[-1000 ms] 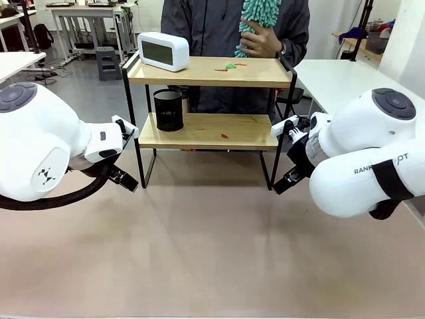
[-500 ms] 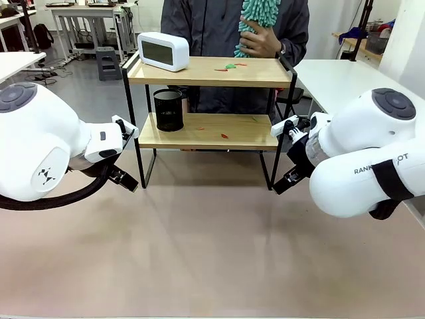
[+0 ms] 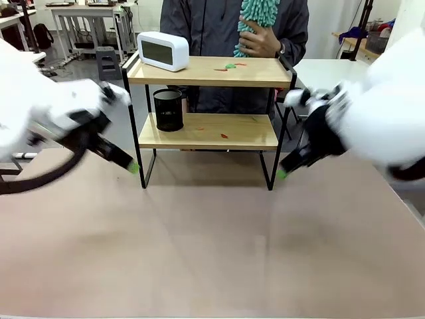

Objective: Clean the shelf.
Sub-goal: Pick up the Duster from the human, then clean the specific tier of the Shelf with the Duster once objects are removed.

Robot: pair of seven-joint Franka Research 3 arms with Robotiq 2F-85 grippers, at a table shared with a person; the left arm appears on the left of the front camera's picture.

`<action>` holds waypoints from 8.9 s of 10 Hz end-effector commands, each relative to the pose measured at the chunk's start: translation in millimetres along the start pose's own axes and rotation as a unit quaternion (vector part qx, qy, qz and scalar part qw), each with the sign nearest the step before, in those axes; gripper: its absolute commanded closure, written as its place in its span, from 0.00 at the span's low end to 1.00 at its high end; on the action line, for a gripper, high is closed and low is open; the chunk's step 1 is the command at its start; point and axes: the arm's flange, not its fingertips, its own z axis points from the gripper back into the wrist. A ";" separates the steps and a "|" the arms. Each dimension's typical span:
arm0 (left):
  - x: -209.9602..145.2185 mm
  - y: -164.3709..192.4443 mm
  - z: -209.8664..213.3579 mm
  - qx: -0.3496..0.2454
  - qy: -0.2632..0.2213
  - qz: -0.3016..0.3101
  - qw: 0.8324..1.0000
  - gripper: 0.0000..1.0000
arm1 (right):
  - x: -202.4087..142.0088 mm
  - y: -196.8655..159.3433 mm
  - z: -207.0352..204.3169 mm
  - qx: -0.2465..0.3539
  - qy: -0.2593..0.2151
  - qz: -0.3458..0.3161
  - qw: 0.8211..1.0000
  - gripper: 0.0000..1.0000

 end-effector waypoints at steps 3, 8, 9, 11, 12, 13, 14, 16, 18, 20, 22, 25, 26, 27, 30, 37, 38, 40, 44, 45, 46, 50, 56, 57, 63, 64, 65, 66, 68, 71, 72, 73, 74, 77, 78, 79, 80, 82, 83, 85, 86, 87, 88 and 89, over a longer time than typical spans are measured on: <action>-116.6 121.1 146.6 -0.165 -0.147 0.204 0.954 0.00 | -80.1 -142.3 174.1 0.241 -0.237 -0.302 0.892 0.00; -215.8 189.9 153.4 -0.218 -0.229 0.327 0.891 0.00 | -177.8 -239.3 182.4 0.256 -0.223 -0.376 0.862 0.00; -215.8 189.9 153.4 -0.218 -0.229 0.327 0.891 0.00 | -177.8 -239.3 182.4 0.256 -0.223 -0.376 0.862 0.00; -215.8 189.9 153.4 -0.218 -0.229 0.327 0.891 0.00 | -177.8 -239.3 182.4 0.256 -0.223 -0.376 0.862 0.00; -215.8 189.9 153.4 -0.218 -0.229 0.327 0.891 0.00 | -177.8 -239.3 182.4 0.256 -0.223 -0.376 0.862 0.00; -215.8 189.9 153.4 -0.218 -0.229 0.327 0.891 0.00 | -177.8 -239.3 182.4 0.256 -0.223 -0.376 0.862 0.00; -215.8 189.9 153.4 -0.218 -0.229 0.327 0.891 0.00 | -177.8 -239.3 182.4 0.256 -0.223 -0.376 0.862 0.00; -215.8 189.9 153.4 -0.218 -0.229 0.327 0.891 0.00 | -177.8 -239.3 182.4 0.256 -0.223 -0.376 0.862 0.00; -215.8 189.9 153.4 -0.218 -0.229 0.327 0.891 0.00 | -177.8 -239.3 182.4 0.256 -0.223 -0.376 0.862 0.00; -215.8 189.9 153.4 -0.218 -0.229 0.327 0.891 0.00 | -149.6 -241.4 180.1 0.264 -0.171 -0.408 0.857 0.00; -215.8 189.9 153.4 -0.218 -0.229 0.327 0.891 0.00 | -55.6 -256.3 162.7 0.291 -0.118 -0.489 0.814 0.00; -215.8 189.9 153.4 -0.218 -0.229 0.327 0.891 0.00 | 33.1 -286.2 101.7 0.294 -0.085 -0.556 0.773 0.00; -215.8 189.9 153.4 -0.218 -0.229 0.327 0.891 0.00 | 47.6 -289.2 85.6 0.339 -0.070 -0.558 0.754 0.00; -215.8 189.9 153.4 -0.218 -0.229 0.327 0.891 0.00 | 57.3 -291.0 74.8 0.383 -0.054 -0.562 0.731 0.00; -215.8 189.9 153.4 -0.218 -0.229 0.327 0.891 0.00 | 61.3 -290.6 44.8 0.408 -0.010 -0.568 0.715 0.00; -215.8 189.9 153.4 -0.218 -0.229 0.327 0.891 0.00 | 62.6 -282.4 30.9 0.448 0.008 -0.550 0.705 1.00; -215.8 189.9 153.4 -0.218 -0.229 0.327 0.891 0.00 | 63.9 -282.1 29.6 0.444 0.007 -0.551 0.707 1.00; -215.8 189.9 153.4 -0.218 -0.229 0.327 0.891 0.00 | 62.4 -284.4 30.2 0.438 0.003 -0.555 0.707 0.92; -215.8 189.9 153.4 -0.218 -0.229 0.327 0.891 0.00 | 54.2 -290.6 28.3 0.439 0.012 -0.553 0.708 1.00; -215.8 189.9 153.4 -0.218 -0.229 0.327 0.891 0.00 | 52.1 -287.8 29.3 0.433 0.019 -0.548 0.716 1.00; -215.8 189.9 153.4 -0.218 -0.229 0.327 0.891 0.00 | 48.0 -282.4 39.2 0.419 0.021 -0.533 0.735 1.00; -215.8 189.9 153.4 -0.218 -0.229 0.327 0.891 0.00 | -43.9 -218.5 168.7 0.324 -0.004 -0.356 0.877 1.00; -215.8 189.9 153.4 -0.218 -0.229 0.327 0.891 0.00 | -213.4 -123.8 224.2 0.152 -0.026 -0.174 0.972 1.00; -215.8 189.9 153.4 -0.218 -0.229 0.327 0.891 0.00 | -197.8 -135.3 243.8 0.175 -0.015 -0.194 0.965 1.00; -215.8 189.9 153.4 -0.218 -0.229 0.327 0.891 0.00 | -197.8 -135.3 243.8 0.175 -0.015 -0.194 0.965 1.00; -215.8 189.9 153.4 -0.218 -0.229 0.327 0.891 0.00 | -197.8 -135.3 243.8 0.175 -0.015 -0.194 0.965 1.00; -215.8 189.9 153.4 -0.218 -0.229 0.327 0.891 0.00 | -197.8 -135.3 243.8 0.175 -0.015 -0.194 0.965 1.00; -215.8 189.9 153.4 -0.218 -0.229 0.327 0.891 0.00 | -197.8 -135.3 243.8 0.175 -0.015 -0.194 0.965 1.00; -215.8 189.9 153.4 -0.218 -0.229 0.327 0.891 0.00 | -197.8 -135.3 243.8 0.175 -0.015 -0.194 0.965 1.00; -215.8 189.9 153.4 -0.218 -0.229 0.327 0.891 0.00 | -197.8 -135.3 243.8 0.175 -0.015 -0.194 0.965 1.00; -215.8 189.9 153.4 -0.218 -0.229 0.327 0.891 0.00 | -198.6 -133.0 239.0 0.173 -0.009 -0.186 0.967 0.87; -215.8 189.9 153.4 -0.218 -0.229 0.327 0.891 0.00 | -188.1 -111.6 244.4 0.151 -0.005 -0.151 0.977 0.87; -215.8 189.9 153.4 -0.218 -0.229 0.327 0.891 0.00 | -162.1 -83.2 236.4 0.119 0.022 -0.098 0.988 0.87; -215.8 189.9 153.4 -0.218 -0.229 0.327 0.891 0.00 | -85.9 -15.8 153.6 0.049 0.042 -0.021 0.998 0.87; -215.8 189.9 153.4 -0.218 -0.229 0.327 0.891 0.00 | -72.5 0.5 129.1 0.046 0.014 -0.028 0.998 0.87; -215.8 189.9 153.4 -0.218 -0.229 0.327 0.891 0.00 | -65.7 8.9 114.5 0.028 -0.009 -0.047 0.998 0.87; -215.8 189.9 153.4 -0.218 -0.229 0.327 0.891 0.00 | -61.0 17.7 102.0 0.012 -0.031 -0.059 0.998 0.87; -215.8 189.9 153.4 -0.218 -0.229 0.327 0.891 0.00 | -54.7 19.9 127.5 0.027 0.003 -0.033 0.999 0.87; -215.8 189.9 153.4 -0.218 -0.229 0.327 0.891 0.00 | -54.7 19.9 127.5 0.027 0.003 -0.033 0.999 0.87; -215.8 189.9 153.4 -0.218 -0.229 0.327 0.891 0.00 | -45.8 22.6 114.7 0.022 -0.003 -0.042 0.999 0.87; -215.8 189.9 153.4 -0.218 -0.229 0.327 0.891 0.00 | -39.8 24.0 113.3 -0.001 -0.036 -0.051 0.998 0.87; -215.8 189.9 153.4 -0.218 -0.229 0.327 0.891 0.00 | -24.6 24.8 98.6 -0.009 -0.051 -0.061 0.997 0.87; -215.8 189.9 153.4 -0.218 -0.229 0.327 0.891 0.00 | -4.9 21.3 78.8 -0.015 -0.064 -0.081 0.995 0.87; -215.8 189.9 153.4 -0.218 -0.229 0.327 0.891 0.00 | 9.6 20.6 62.6 -0.019 -0.067 -0.098 0.993 0.87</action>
